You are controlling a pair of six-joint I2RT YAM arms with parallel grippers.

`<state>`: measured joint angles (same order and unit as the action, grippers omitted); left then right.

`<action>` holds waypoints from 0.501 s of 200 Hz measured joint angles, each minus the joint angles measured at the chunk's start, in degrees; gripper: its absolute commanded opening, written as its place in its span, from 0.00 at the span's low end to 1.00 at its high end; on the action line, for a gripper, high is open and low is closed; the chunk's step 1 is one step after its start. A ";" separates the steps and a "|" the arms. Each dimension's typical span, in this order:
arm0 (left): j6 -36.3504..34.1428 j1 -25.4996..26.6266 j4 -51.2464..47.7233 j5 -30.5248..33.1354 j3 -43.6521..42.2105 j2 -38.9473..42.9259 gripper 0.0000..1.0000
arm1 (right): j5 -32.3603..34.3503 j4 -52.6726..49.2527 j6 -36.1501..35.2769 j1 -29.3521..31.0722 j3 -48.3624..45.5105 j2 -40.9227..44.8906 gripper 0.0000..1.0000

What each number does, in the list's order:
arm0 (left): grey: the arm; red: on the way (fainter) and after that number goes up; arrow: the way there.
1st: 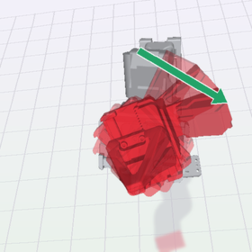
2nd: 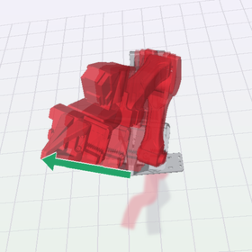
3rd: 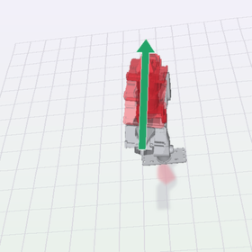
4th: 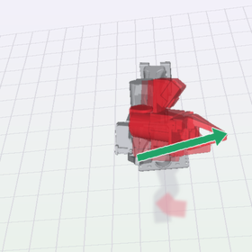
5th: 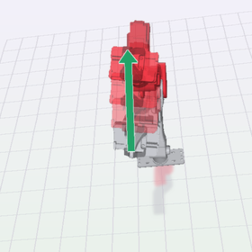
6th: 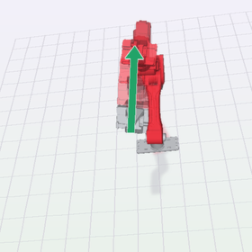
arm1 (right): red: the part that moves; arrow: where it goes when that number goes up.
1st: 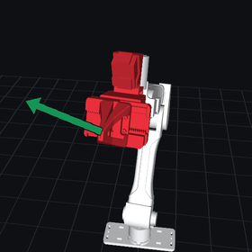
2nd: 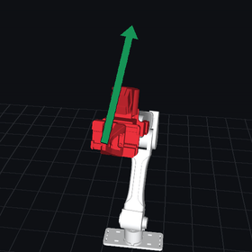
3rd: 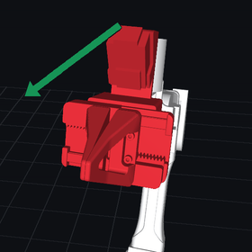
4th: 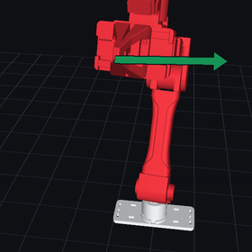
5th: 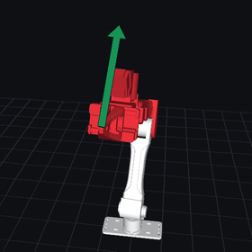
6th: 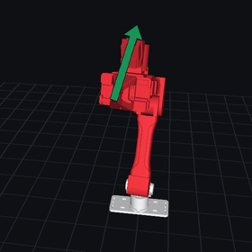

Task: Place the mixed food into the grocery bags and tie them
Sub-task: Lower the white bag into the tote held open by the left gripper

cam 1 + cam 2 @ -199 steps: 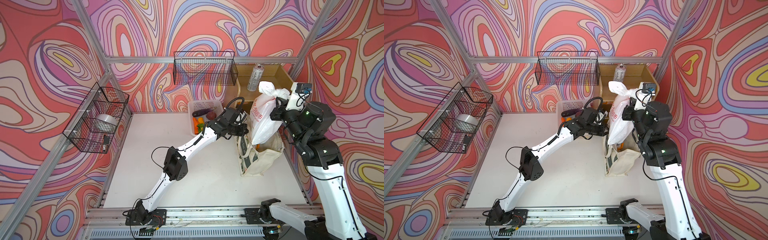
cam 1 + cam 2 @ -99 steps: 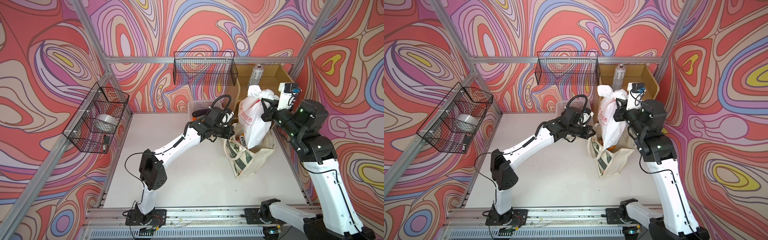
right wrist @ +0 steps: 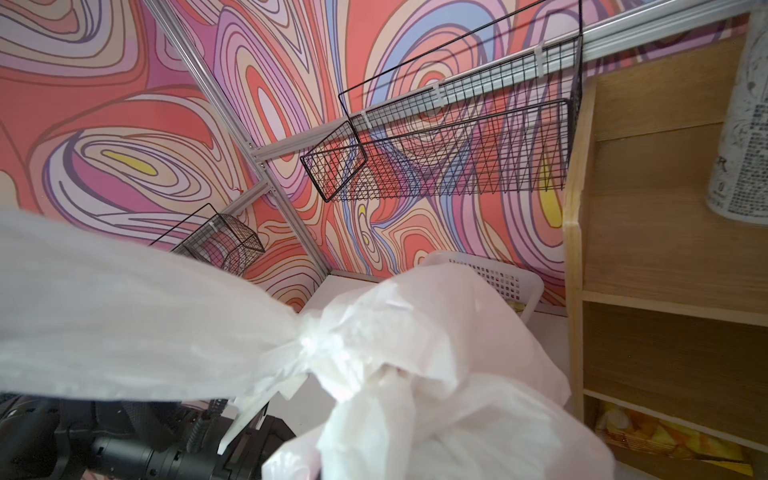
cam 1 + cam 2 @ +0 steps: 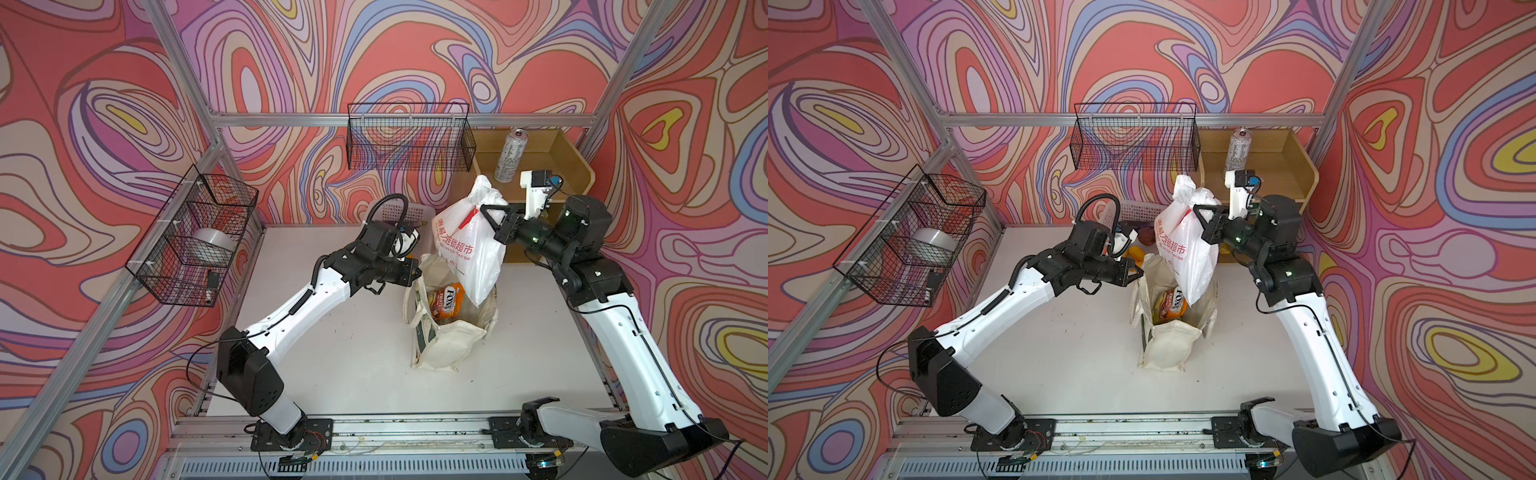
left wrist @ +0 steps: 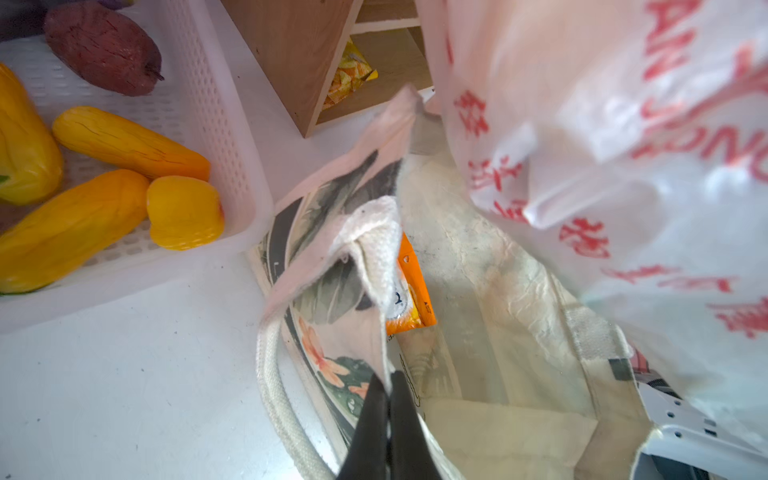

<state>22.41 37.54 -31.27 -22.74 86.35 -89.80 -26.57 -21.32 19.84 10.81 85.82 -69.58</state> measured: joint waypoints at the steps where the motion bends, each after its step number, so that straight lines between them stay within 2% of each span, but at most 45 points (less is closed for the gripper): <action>1: 0.04 0.00 0.04 0.00 -0.20 0.13 0.00 | -0.02 0.02 0.09 0.00 0.00 0.00 0.00; 55: 8.52 0.74 8.61 -3.02 -10.88 6.75 0.00 | -1.60 0.81 3.43 0.00 -0.39 3.63 0.00; 100: 10.38 3.39 10.36 -2.14 -11.89 7.23 0.00 | -4.09 1.05 5.09 0.00 0.52 4.11 0.00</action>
<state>32.80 40.93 -20.91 -24.88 74.46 -82.56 -30.65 -20.27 24.93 10.81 86.35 -65.47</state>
